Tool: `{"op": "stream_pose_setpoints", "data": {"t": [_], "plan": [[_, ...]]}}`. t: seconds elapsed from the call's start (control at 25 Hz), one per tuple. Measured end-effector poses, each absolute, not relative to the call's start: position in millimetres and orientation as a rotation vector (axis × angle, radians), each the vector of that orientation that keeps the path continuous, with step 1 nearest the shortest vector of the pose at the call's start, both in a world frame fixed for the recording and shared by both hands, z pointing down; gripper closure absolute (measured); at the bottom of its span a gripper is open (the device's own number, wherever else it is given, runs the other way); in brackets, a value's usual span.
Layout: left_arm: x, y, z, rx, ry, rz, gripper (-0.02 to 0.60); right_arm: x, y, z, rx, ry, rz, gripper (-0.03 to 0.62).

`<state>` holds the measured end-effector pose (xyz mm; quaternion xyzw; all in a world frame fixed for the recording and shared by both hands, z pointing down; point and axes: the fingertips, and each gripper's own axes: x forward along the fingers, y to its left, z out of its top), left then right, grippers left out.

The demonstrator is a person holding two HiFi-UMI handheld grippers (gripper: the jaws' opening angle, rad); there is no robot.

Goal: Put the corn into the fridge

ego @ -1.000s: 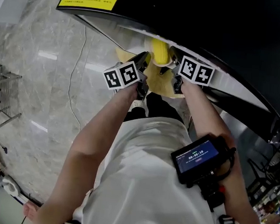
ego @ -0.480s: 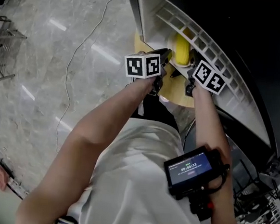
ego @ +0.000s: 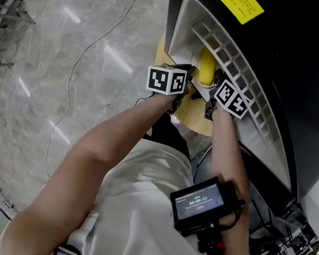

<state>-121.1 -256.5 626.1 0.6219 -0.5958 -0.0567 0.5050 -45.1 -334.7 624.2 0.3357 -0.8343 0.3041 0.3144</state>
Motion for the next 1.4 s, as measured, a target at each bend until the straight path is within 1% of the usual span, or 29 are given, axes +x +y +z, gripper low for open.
{"op": "stream_pose_setpoints", "data": {"t": [0.32,0.72,0.8,0.88,1.4], "plan": [[-121.9,-264.2,628.7,1.518,-1.456,-0.083,0.534,-44.6,-339.6,630.8,0.876,-2.170,0.759,0.533],[-119.1,-264.4,627.6,1.545,-1.479,0.007,0.532,-42.1,-341.8,632.0,0.909,-2.171,0.805,0.527],[-117.6,-263.3,626.8,1.551,-1.481,0.022,0.529,-37.1,-341.3,631.3,0.936,-2.162,0.802,0.497],[-117.9,-262.2,625.5,1.555,-1.480,0.027,0.503,-34.3,-340.8,629.3,0.952,-2.166,0.801,0.496],[-121.2,-257.8,609.1,1.640,-1.493,0.063,0.503,-10.5,-346.9,604.7,1.113,-2.234,0.755,0.497]]}}
